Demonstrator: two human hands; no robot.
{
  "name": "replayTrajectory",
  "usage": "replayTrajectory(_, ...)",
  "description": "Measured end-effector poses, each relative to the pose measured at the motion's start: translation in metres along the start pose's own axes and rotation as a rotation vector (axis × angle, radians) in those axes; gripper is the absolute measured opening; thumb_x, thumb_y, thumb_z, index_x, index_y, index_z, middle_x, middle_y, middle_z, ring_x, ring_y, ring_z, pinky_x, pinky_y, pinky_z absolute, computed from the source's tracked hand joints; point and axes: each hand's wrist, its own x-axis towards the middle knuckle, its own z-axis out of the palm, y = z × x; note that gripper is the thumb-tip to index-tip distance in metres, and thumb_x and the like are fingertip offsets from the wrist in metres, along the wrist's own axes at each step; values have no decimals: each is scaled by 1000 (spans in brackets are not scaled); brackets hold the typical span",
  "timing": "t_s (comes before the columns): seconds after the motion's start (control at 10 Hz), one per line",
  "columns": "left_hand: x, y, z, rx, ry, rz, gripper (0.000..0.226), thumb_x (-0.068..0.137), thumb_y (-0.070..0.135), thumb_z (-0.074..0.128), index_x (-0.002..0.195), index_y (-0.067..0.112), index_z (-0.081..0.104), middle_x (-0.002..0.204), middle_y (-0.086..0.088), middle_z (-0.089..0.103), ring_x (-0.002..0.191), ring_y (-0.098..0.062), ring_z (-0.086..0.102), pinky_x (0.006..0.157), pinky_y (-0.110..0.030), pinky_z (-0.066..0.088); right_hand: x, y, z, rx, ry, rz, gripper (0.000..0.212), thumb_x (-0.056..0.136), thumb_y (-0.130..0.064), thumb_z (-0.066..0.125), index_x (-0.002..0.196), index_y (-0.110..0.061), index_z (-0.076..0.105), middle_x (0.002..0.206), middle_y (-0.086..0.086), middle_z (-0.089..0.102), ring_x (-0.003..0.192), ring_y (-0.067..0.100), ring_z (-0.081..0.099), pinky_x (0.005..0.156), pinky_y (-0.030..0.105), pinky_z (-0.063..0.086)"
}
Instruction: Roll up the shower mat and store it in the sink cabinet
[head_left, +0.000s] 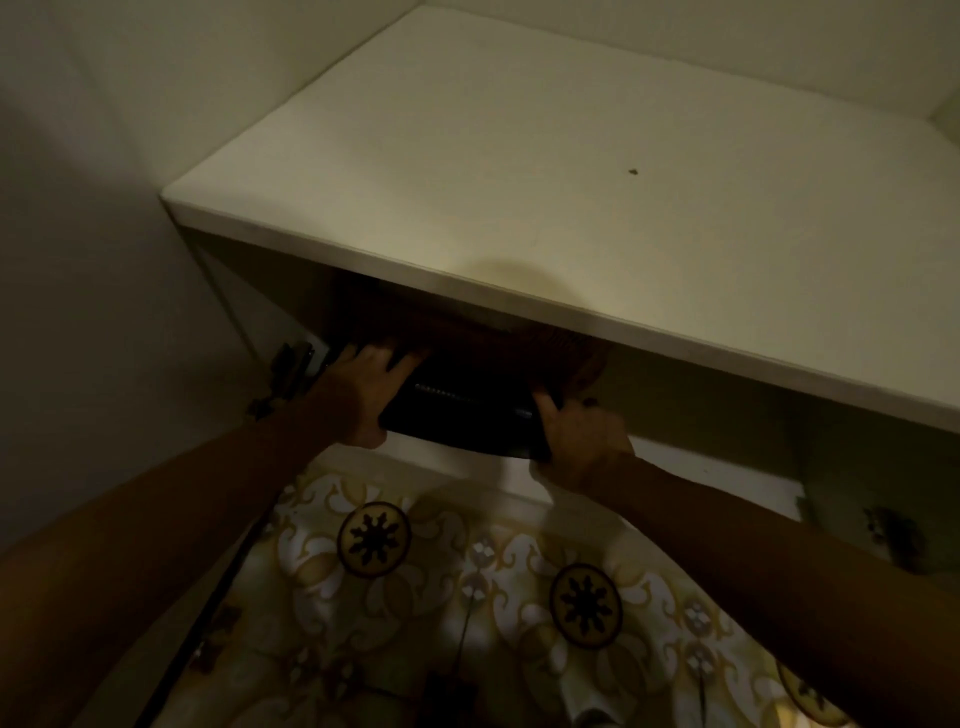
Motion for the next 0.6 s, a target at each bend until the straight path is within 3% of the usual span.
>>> replayTrajectory(0.2, 5, 7, -1, 71, -71, 25, 130, 62, 61, 70, 148, 26, -20, 136, -17, 29, 122, -36, 30, 107, -49, 26, -6, -11, -7, -8, 42, -21, 101, 79, -56, 72, 153, -26, 10, 133, 15, 50, 106, 35, 60, 71, 37, 44)
replayTrajectory(0.3, 2, 9, -2, 62, -15, 35, 131, 58, 64, 70, 150, 26, -15, 138, -12, 20, 123, -35, 25, 108, -49, 26, -8, -13, -10, -40, 46, -16, 100, 80, -61, 69, 152, -26, 10, 136, 15, 47, 109, 35, 58, 73, 39, 46)
replayTrajectory(0.4, -8, 15, -9, 64, 175, 52, 124, 51, 59, 75, 152, 18, 16, 126, -16, 38, 109, -35, 40, 97, -49, 39, -11, -16, -14, -65, 59, 7, 94, 83, -65, 62, 151, -25, 11, 134, 15, 49, 106, 35, 58, 73, 39, 45)
replayTrajectory(0.5, -24, 20, -22, -81, 386, 73, 112, 52, 52, 75, 148, 13, 35, 127, -21, 48, 110, -37, 45, 95, -51, 42, -24, -19, -23, -37, 80, 53, 87, 85, -70, 53, 149, -26, 14, 133, 15, 48, 109, 36, 55, 81, 43, 47)
replayTrajectory(0.6, -51, 30, -41, -245, 266, -35, 122, 52, 55, 81, 153, 22, 22, 144, -22, 35, 132, -41, 33, 108, -56, 33, -49, -24, -40, -2, 32, 95, 95, 82, -74, 53, 153, -28, 11, 147, 16, 33, 128, 40, 39, 92, 50, 45)
